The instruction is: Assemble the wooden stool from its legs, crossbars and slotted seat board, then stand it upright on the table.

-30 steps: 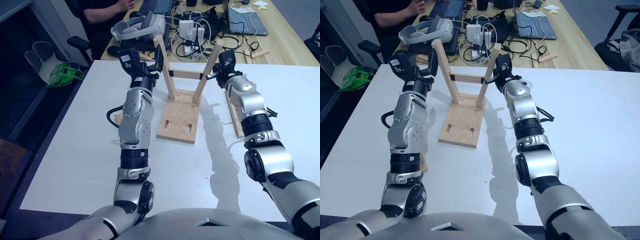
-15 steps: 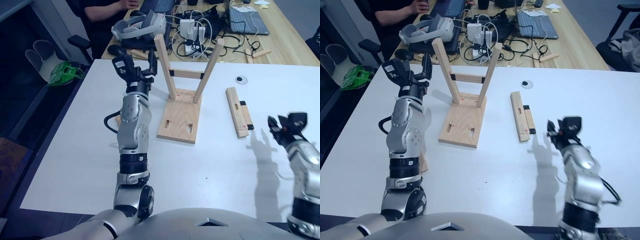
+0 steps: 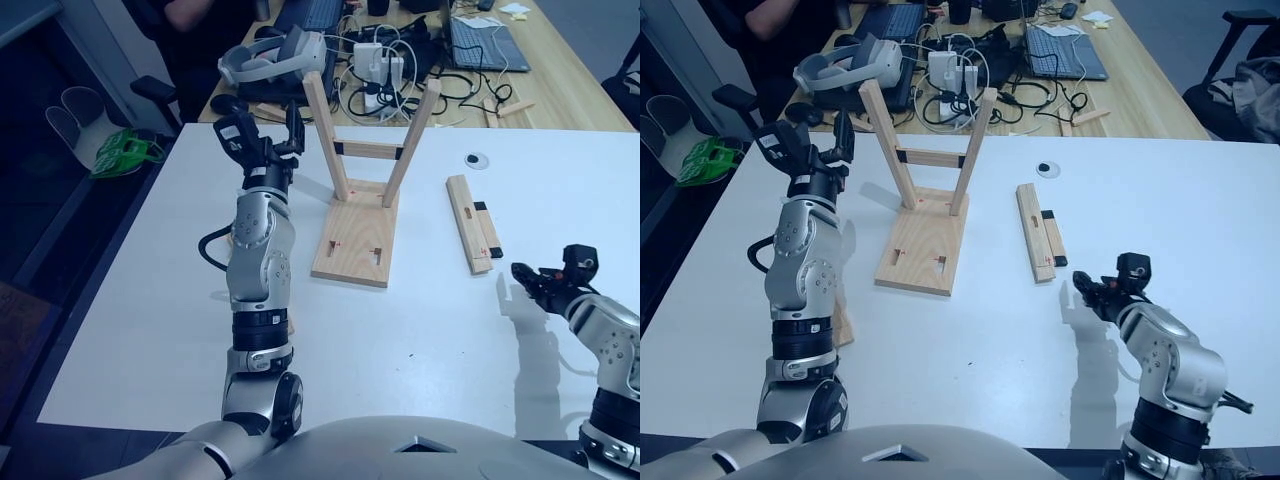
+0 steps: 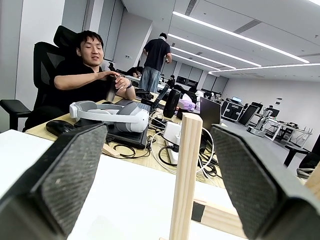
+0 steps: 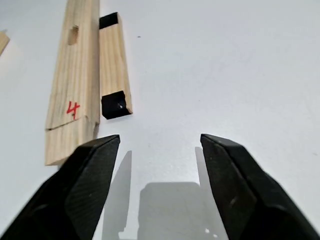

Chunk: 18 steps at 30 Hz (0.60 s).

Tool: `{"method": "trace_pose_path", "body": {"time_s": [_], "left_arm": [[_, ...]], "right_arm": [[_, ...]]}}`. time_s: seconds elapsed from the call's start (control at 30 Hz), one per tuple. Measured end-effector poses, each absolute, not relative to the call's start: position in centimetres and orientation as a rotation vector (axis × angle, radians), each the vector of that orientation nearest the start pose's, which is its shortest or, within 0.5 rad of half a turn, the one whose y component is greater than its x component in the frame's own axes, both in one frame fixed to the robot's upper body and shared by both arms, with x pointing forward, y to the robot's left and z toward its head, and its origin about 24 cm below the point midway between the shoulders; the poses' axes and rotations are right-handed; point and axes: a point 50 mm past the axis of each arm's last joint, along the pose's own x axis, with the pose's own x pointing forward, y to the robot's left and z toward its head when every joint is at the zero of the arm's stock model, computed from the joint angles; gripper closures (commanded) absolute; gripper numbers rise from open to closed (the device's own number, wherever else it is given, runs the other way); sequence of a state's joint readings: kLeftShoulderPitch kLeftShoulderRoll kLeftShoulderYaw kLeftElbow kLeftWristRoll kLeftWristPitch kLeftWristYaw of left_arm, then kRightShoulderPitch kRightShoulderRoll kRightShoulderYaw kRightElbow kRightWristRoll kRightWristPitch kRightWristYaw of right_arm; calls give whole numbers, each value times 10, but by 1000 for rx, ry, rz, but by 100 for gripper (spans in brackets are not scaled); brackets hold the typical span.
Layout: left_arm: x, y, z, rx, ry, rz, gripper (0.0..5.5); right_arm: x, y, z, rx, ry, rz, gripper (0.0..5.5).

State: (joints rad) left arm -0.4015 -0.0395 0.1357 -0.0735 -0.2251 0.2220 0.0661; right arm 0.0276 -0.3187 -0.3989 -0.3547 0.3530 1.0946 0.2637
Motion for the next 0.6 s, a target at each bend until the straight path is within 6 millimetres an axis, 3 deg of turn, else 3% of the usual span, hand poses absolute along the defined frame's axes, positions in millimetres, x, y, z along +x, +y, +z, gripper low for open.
{"method": "trace_pose_path", "body": {"time_s": [0.27,0.43,0.6], "left_arm": [[315,142,145,-286,-223,-3,171],[315,141,145,-285,-223,-6,171],[315,141,145,-285,-223,-9,171]], "right_arm": [[224,-228,50,104,694,31,245],[228,-231,54,60,687,12,245],[235,-239,72,13,529,10,245]]}}
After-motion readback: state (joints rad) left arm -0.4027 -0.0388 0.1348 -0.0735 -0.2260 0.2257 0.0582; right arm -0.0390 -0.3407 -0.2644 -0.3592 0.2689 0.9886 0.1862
